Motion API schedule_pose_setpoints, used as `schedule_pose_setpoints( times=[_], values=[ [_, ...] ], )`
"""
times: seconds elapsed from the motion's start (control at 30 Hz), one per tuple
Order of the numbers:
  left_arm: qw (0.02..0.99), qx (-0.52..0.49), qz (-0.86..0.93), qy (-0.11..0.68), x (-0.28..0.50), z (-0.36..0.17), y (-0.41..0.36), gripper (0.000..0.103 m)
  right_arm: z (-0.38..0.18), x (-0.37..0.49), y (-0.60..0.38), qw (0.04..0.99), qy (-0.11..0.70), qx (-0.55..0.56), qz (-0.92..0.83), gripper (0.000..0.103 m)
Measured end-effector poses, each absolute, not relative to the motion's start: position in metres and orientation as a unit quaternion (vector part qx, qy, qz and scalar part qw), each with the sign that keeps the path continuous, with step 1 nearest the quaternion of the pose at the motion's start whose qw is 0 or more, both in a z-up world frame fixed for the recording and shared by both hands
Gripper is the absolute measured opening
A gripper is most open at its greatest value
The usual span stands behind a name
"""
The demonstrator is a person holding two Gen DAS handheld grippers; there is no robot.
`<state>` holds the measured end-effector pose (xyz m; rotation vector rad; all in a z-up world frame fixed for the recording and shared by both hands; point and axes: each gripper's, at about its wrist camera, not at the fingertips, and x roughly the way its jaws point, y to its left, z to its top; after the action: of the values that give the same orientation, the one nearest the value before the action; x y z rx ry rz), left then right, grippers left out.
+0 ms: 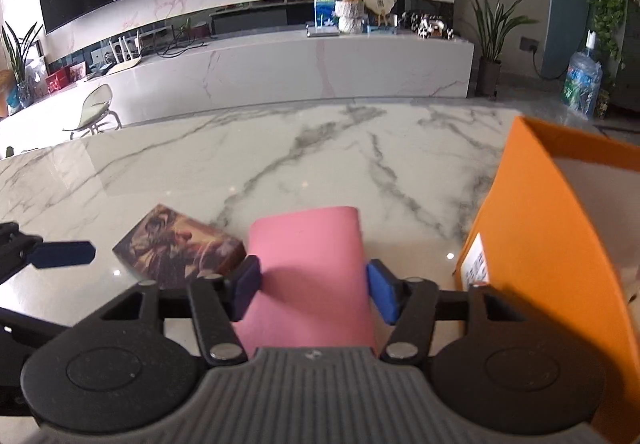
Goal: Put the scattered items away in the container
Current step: 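Grasp the pink case with the right tool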
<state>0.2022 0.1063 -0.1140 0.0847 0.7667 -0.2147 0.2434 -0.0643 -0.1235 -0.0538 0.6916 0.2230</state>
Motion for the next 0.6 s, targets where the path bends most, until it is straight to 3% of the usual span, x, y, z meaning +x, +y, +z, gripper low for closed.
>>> schedule_pose_setpoints(
  times=[0.07,0.23,0.4,0.6],
  values=[
    [0.922,0.004,-0.09,0.377,0.203,-0.109,0.116,0.089,-0.123,0.25,-0.061,0.933,0.343,-0.047,0.097,0.043],
    [0.92,-0.05,-0.069,0.383,0.213,-0.102,0.13,0.087,-0.126,0.249,-0.067,0.933,0.346,-0.023,0.099,0.043],
    [0.922,-0.05,-0.062,0.38,0.225,-0.099,0.12,0.089,-0.129,0.249,-0.067,0.925,0.362,-0.007,0.113,0.069],
    [0.918,-0.026,-0.08,0.387,0.242,-0.103,0.098,0.089,-0.134,0.245,-0.06,0.924,0.361,-0.032,0.125,0.074]
  ],
)
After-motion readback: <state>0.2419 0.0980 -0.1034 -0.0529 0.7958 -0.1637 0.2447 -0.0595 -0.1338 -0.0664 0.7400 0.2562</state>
